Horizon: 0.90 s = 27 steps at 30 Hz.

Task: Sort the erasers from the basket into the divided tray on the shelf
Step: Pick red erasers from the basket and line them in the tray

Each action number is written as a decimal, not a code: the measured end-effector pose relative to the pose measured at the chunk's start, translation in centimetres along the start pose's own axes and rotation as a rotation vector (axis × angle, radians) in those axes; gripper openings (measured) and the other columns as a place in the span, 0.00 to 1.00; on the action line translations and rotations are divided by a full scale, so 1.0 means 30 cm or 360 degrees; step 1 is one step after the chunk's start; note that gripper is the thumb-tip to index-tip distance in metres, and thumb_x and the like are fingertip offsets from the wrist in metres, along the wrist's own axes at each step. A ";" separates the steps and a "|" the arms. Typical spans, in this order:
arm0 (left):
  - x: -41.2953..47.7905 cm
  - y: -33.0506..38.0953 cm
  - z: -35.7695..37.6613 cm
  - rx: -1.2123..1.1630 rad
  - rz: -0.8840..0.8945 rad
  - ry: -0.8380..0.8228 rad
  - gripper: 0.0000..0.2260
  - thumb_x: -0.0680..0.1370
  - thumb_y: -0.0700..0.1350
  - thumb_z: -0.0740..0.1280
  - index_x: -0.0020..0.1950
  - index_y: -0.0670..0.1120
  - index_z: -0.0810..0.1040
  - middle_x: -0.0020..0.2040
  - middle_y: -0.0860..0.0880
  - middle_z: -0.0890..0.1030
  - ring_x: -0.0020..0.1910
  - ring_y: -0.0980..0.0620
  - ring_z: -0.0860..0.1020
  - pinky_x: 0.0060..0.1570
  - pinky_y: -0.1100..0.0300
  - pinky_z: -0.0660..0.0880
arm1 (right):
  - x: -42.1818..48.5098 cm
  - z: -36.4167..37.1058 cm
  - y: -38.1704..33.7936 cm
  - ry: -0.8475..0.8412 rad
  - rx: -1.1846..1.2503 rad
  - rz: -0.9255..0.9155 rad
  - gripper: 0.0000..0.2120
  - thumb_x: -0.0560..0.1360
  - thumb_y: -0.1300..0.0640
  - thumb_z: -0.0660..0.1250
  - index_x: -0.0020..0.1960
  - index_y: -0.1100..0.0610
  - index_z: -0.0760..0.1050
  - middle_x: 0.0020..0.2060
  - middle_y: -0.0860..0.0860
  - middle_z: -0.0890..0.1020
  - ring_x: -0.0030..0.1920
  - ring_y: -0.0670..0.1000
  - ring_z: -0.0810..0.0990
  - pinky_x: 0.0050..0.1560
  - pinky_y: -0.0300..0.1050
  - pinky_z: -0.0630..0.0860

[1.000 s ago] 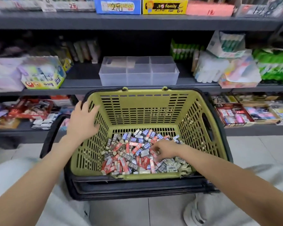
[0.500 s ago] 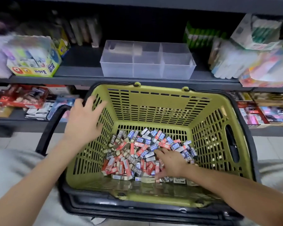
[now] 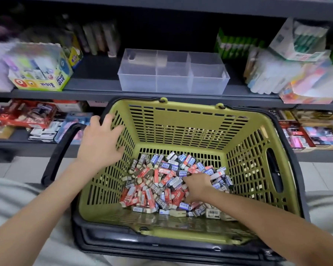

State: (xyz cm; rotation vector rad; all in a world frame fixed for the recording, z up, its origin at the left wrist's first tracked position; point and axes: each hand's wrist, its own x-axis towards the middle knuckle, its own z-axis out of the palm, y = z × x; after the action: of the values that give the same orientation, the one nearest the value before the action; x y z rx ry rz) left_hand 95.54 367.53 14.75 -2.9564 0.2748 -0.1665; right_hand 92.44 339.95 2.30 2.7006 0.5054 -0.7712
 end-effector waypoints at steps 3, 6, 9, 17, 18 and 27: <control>-0.006 0.003 -0.009 -0.0054 -0.0027 -0.0014 0.24 0.67 0.50 0.74 0.60 0.43 0.78 0.66 0.39 0.71 0.57 0.32 0.69 0.44 0.44 0.73 | 0.014 -0.019 0.016 -0.0025 0.0054 -0.0030 0.16 0.66 0.44 0.70 0.47 0.51 0.70 0.34 0.45 0.74 0.38 0.47 0.76 0.37 0.38 0.72; -0.017 -0.003 -0.027 -0.0124 -0.0150 0.0006 0.22 0.67 0.50 0.75 0.58 0.43 0.79 0.66 0.39 0.71 0.59 0.33 0.69 0.52 0.41 0.69 | 0.010 -0.044 0.078 -0.0065 0.0428 -0.0036 0.25 0.65 0.41 0.71 0.61 0.45 0.73 0.49 0.43 0.80 0.44 0.45 0.79 0.40 0.37 0.75; -0.022 0.053 -0.044 -0.0340 -0.0161 0.0416 0.15 0.65 0.44 0.75 0.49 0.41 0.82 0.59 0.36 0.75 0.60 0.35 0.72 0.59 0.41 0.64 | -0.018 -0.108 0.139 -0.0034 0.1124 -0.0033 0.28 0.66 0.46 0.72 0.65 0.43 0.70 0.63 0.40 0.71 0.31 0.37 0.76 0.31 0.32 0.72; 0.074 0.376 -0.047 -0.3059 -0.0669 -0.1632 0.21 0.71 0.61 0.65 0.59 0.51 0.76 0.56 0.45 0.81 0.51 0.48 0.81 0.53 0.47 0.78 | -0.107 -0.295 0.101 0.0152 0.2454 -0.0201 0.14 0.65 0.53 0.75 0.50 0.47 0.79 0.42 0.47 0.84 0.41 0.43 0.83 0.39 0.32 0.76; 0.084 0.389 -0.029 -0.3200 -0.0708 -0.1678 0.21 0.71 0.60 0.66 0.56 0.47 0.80 0.53 0.44 0.83 0.50 0.47 0.82 0.50 0.47 0.79 | -0.108 -0.312 0.088 0.0219 0.2422 -0.0195 0.12 0.65 0.50 0.75 0.48 0.47 0.79 0.41 0.47 0.84 0.41 0.45 0.83 0.39 0.35 0.77; 0.111 0.380 0.053 -0.3540 -0.1196 -0.1593 0.26 0.67 0.41 0.76 0.63 0.41 0.73 0.45 0.42 0.83 0.38 0.47 0.81 0.39 0.54 0.79 | -0.120 -0.361 0.094 0.0180 0.2382 -0.0257 0.33 0.65 0.49 0.76 0.66 0.51 0.68 0.47 0.46 0.84 0.48 0.43 0.83 0.53 0.42 0.79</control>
State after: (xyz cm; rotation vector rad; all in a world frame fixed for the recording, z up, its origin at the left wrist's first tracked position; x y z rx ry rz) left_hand 97.03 356.10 11.50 0.8728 0.5123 -0.8823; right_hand 95.60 340.44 13.63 4.0809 0.1155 -1.4451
